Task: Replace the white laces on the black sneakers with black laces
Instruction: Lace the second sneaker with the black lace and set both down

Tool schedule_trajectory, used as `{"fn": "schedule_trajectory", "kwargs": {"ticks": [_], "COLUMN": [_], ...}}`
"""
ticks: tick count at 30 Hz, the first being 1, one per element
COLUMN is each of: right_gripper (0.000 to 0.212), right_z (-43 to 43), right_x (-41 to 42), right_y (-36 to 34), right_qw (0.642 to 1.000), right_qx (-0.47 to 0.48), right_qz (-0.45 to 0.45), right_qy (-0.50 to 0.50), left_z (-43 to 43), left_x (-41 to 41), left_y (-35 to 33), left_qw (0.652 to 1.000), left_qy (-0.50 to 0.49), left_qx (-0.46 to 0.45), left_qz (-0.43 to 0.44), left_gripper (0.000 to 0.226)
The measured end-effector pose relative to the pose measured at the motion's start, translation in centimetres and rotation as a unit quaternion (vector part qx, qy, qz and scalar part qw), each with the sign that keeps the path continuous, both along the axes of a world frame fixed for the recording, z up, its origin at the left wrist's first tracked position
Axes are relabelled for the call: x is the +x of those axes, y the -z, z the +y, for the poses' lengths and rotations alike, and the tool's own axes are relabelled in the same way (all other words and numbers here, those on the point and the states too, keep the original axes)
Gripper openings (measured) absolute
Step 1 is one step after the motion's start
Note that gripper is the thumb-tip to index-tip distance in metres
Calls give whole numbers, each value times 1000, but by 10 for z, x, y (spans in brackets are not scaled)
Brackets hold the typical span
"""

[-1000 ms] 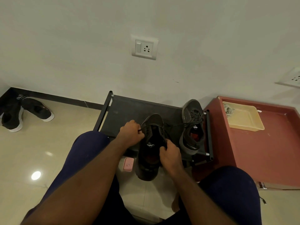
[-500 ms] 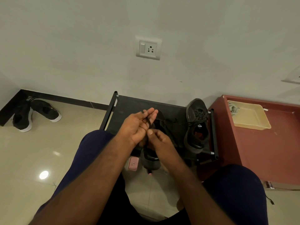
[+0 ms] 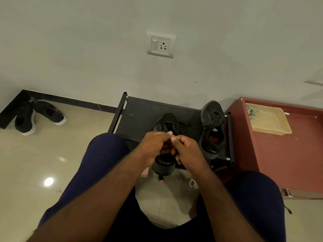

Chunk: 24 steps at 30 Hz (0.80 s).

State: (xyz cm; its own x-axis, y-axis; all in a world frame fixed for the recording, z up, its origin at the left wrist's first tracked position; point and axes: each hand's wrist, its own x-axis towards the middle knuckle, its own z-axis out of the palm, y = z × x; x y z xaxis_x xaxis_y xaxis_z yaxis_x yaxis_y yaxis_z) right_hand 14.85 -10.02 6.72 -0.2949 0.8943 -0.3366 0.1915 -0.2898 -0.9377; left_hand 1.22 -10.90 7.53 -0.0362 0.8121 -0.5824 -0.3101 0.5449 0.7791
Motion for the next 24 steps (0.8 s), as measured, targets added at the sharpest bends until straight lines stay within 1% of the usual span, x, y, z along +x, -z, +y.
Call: {"fn": "schedule_trajectory", "kwargs": {"ticks": [3,6,7,8,10,12,14,16,18,20,22,23,24], "right_gripper": [23,23,23,23,23,26,33,37,34,25,11,13,20], "right_z": [-2,-1,-1,0,1,1,0,-1,-1,0,1,2,2], "right_x": [8,19,23,25,25,19,12,7,5,7,9,10,10], "right_y": [-1,-2,-2,-1,1,1,0,1,2,3,2,2,1], "right_qw": [999,998,998,998,997,995,992,991,985,974,966,965,968], "right_qx": [-20,-34,-36,-40,-60,-92,-112,-113,-119,-132,-136,-137,-136], "right_qz": [-14,-37,-48,-56,-41,3,22,41,87,147,192,198,192], "right_qy": [-48,-42,-31,-15,18,42,48,60,92,110,105,98,90], "left_z": [12,23,23,23,20,17,16,14,13,10,8,7,7], "left_x": [-15,-40,-47,-50,-45,-31,-18,-14,-16,-19,-20,-20,-20], "left_y": [-2,1,5,7,10,12,13,13,14,13,13,13,13], "left_qw": [992,963,956,955,971,990,998,1000,998,992,986,986,987], "left_qy": [-117,-262,-285,-286,-232,-137,-52,1,51,114,158,162,158], "left_qx": [34,30,22,13,0,9,20,21,19,19,23,27,32], "left_qz": [44,61,70,81,64,15,-10,-23,-31,-47,-46,-38,-27], "left_gripper": [23,22,24,24,22,24,29,29,31,35,40,41,40]}}
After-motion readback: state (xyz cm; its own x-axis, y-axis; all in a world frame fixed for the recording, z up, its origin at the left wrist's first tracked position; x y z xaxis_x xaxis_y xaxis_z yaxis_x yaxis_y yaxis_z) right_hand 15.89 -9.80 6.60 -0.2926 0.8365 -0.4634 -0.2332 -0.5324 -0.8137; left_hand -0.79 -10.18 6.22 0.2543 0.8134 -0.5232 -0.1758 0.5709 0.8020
